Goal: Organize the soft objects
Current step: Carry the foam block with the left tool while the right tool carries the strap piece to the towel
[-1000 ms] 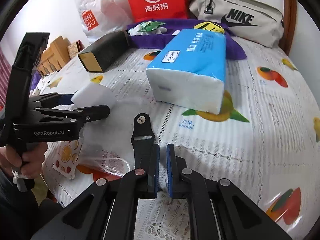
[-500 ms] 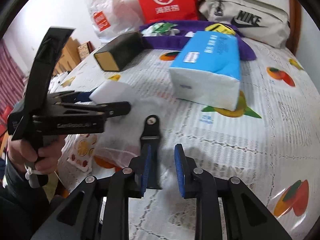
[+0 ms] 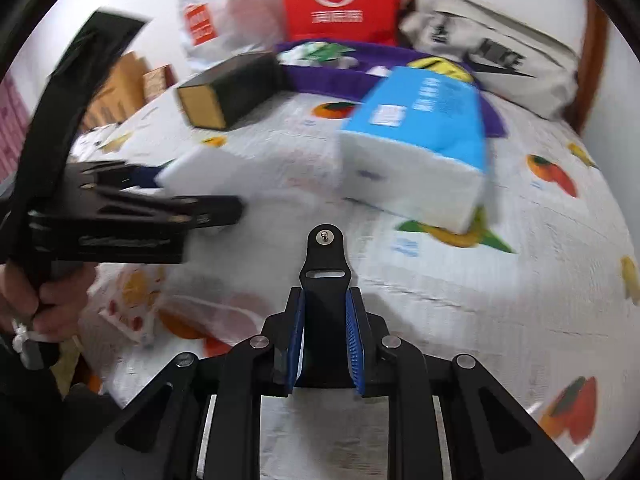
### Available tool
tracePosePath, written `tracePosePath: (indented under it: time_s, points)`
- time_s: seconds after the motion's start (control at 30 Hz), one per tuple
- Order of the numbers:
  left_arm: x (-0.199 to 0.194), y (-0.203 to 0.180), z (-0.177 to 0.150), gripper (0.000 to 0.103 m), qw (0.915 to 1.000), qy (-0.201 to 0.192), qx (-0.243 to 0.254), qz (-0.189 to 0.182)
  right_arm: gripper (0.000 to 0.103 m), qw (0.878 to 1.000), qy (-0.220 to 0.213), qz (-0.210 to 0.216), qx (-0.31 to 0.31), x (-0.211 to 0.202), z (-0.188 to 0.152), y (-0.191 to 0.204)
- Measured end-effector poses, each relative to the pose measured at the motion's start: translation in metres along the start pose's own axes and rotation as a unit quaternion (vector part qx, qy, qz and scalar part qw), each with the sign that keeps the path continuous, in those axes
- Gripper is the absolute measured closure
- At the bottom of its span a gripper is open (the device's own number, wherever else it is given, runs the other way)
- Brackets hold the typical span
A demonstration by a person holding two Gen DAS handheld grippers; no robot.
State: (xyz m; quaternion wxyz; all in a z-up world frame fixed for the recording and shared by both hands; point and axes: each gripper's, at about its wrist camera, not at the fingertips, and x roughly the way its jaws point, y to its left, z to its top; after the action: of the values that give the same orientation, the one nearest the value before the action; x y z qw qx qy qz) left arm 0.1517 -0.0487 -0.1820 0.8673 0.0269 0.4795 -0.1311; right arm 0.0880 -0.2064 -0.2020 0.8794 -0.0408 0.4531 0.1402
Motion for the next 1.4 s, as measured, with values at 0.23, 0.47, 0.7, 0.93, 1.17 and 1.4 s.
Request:
tracePosePath:
  time_s: [0.23,0.47,0.7,0.93,1.17,1.4]
  points:
    - [-0.001,0.003,0.001,0.023,1.0,-0.001,-0.006,-0.006,0.073,1.0,-0.001,-0.004,0.003,0.002,-0.001,0.0]
    - [-0.005,0.009,0.001,0.024,0.9998,-0.005,-0.011,-0.012,0.081,1.0,-0.01,-0.008,0.004,0.003,0.003,0.001]
    - [-0.015,0.04,0.002,0.024,0.9986,-0.005,-0.052,0.005,0.082,1.0,-0.015,0.003,0.014,-0.006,0.01,-0.004]
    - [-0.032,0.07,0.009,0.024,0.9957,-0.016,-0.089,0.018,0.082,0.999,-0.026,0.016,0.014,-0.023,0.024,-0.007]
    - [-0.05,0.081,0.029,0.024,0.9942,-0.038,-0.096,0.028,0.082,0.997,-0.053,0.051,0.006,-0.044,0.047,-0.002]
    - [-0.058,0.09,0.055,0.024,0.9932,-0.049,-0.098,0.039,0.081,0.996,-0.075,0.05,0.006,-0.051,0.078,-0.012]
